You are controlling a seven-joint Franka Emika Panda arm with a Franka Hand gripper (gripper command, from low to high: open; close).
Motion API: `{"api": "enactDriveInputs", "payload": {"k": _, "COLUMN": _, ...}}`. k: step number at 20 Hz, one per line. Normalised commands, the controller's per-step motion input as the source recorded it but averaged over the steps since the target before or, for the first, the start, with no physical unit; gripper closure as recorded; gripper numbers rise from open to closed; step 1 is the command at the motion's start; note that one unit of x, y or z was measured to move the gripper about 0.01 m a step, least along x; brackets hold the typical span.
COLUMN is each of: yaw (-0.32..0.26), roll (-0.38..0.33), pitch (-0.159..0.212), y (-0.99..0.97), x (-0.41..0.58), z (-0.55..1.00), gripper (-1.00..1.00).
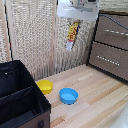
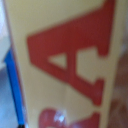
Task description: Position your gripper near the granola bar, please. Lightly grip the granola bar with your gripping tool. Relocate your gripper along with the granola bar toward the leading division of the caddy with caution. Gently release the granola bar into the leading division of the caddy.
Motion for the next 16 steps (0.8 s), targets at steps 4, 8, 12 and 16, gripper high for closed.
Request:
{"api": "enactDriveInputs", "payload": {"k": 4, "yaw": -0.102, "roll": -0.026, "pitch": 0.107, "y": 0.66, "x": -0.124, "z": 0.00, "gripper": 1.00}}
{"api": "enactDriveInputs", "payload": {"k": 8, "yaw": -0.084, "roll": 0.000, "pitch": 0.128, "y": 0.64, "x": -0.111, "z": 0.00, "gripper": 1.00}}
{"api": "enactDriveInputs", "payload": {"k": 12, "yaw": -0.086, "roll": 0.008, "pitch": 0.114, "y": 0.61, "x": -0.099, "z": 0.03, "gripper": 1.00}}
{"api": "enactDriveInputs", "payload": {"k": 16, "yaw": -0.103, "roll": 0.014, "pitch": 0.092, "y": 0.60, "x": -0.061, "z": 0.06, "gripper": 1.00}}
